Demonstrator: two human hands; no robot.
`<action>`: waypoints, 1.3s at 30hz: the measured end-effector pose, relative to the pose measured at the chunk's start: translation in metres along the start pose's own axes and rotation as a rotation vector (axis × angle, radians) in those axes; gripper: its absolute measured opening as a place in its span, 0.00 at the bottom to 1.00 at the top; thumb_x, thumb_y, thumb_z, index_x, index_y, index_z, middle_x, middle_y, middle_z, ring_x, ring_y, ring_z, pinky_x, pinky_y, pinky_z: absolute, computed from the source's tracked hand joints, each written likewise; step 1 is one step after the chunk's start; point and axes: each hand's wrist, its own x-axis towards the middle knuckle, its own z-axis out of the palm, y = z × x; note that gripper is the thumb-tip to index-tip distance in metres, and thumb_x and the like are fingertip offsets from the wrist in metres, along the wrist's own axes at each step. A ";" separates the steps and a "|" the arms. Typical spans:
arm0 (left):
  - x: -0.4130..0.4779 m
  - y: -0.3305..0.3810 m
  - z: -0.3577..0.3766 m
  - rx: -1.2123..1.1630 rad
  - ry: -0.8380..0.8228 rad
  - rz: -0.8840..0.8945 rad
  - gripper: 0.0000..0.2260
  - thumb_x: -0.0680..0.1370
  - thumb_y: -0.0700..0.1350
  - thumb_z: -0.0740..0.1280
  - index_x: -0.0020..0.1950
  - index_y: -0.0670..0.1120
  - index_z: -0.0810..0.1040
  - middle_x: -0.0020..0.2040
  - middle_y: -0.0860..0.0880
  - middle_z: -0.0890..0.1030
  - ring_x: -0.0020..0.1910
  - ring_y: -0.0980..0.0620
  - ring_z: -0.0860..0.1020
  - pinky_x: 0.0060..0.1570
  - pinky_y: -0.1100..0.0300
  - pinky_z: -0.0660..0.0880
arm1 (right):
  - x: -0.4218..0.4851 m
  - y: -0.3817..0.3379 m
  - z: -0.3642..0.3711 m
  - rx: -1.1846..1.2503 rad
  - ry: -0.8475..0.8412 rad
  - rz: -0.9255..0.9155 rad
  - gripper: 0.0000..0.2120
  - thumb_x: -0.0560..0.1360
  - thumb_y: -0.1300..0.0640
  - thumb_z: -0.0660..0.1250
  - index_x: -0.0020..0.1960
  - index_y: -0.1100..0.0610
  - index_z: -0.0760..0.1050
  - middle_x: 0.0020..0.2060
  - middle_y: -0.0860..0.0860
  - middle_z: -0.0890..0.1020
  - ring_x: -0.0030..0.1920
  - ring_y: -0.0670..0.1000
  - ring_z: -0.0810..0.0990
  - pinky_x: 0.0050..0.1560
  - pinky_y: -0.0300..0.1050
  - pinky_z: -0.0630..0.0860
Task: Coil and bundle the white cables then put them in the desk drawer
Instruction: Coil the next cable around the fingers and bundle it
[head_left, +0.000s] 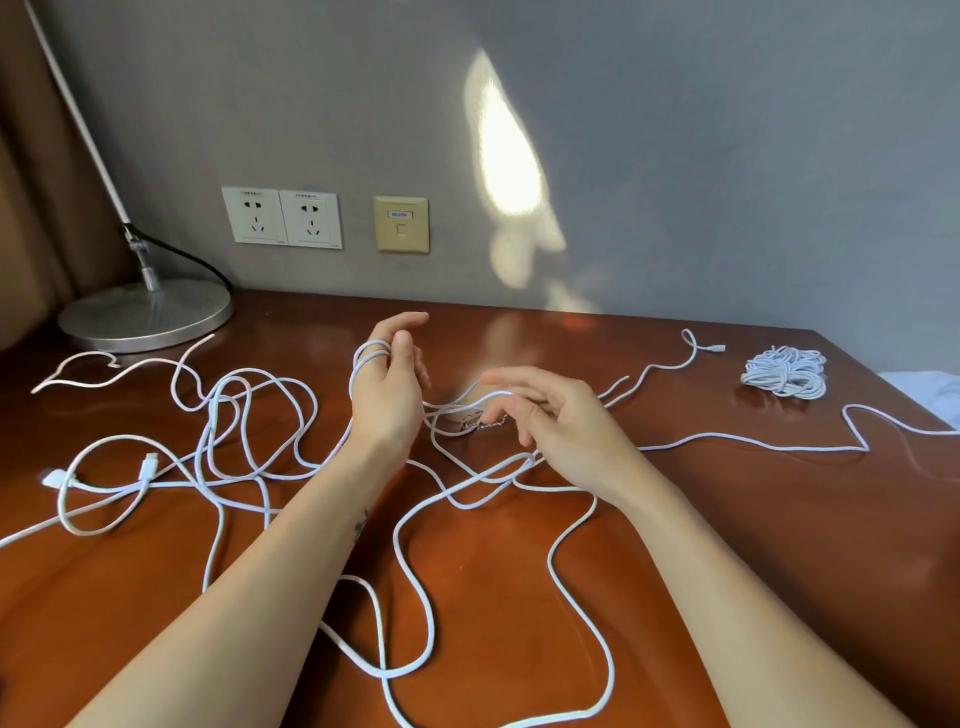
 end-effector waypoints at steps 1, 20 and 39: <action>-0.001 0.000 0.001 0.039 -0.004 0.025 0.14 0.88 0.40 0.53 0.62 0.49 0.79 0.35 0.49 0.71 0.34 0.53 0.72 0.39 0.59 0.72 | 0.001 0.001 0.001 0.001 0.011 -0.005 0.17 0.86 0.61 0.60 0.67 0.45 0.78 0.49 0.44 0.86 0.37 0.44 0.76 0.43 0.39 0.77; -0.019 0.003 0.000 0.507 -0.429 0.182 0.15 0.79 0.59 0.57 0.62 0.58 0.75 0.41 0.59 0.78 0.46 0.57 0.78 0.50 0.52 0.76 | 0.007 0.005 -0.002 0.008 0.481 -0.072 0.13 0.77 0.55 0.75 0.61 0.50 0.81 0.39 0.46 0.86 0.40 0.45 0.84 0.43 0.40 0.78; -0.019 0.010 0.000 0.869 -0.260 0.105 0.26 0.82 0.63 0.58 0.31 0.47 0.71 0.31 0.50 0.73 0.34 0.48 0.73 0.38 0.53 0.68 | 0.004 -0.005 -0.005 0.169 0.375 -0.069 0.15 0.79 0.66 0.68 0.60 0.51 0.80 0.44 0.49 0.85 0.45 0.44 0.83 0.45 0.33 0.75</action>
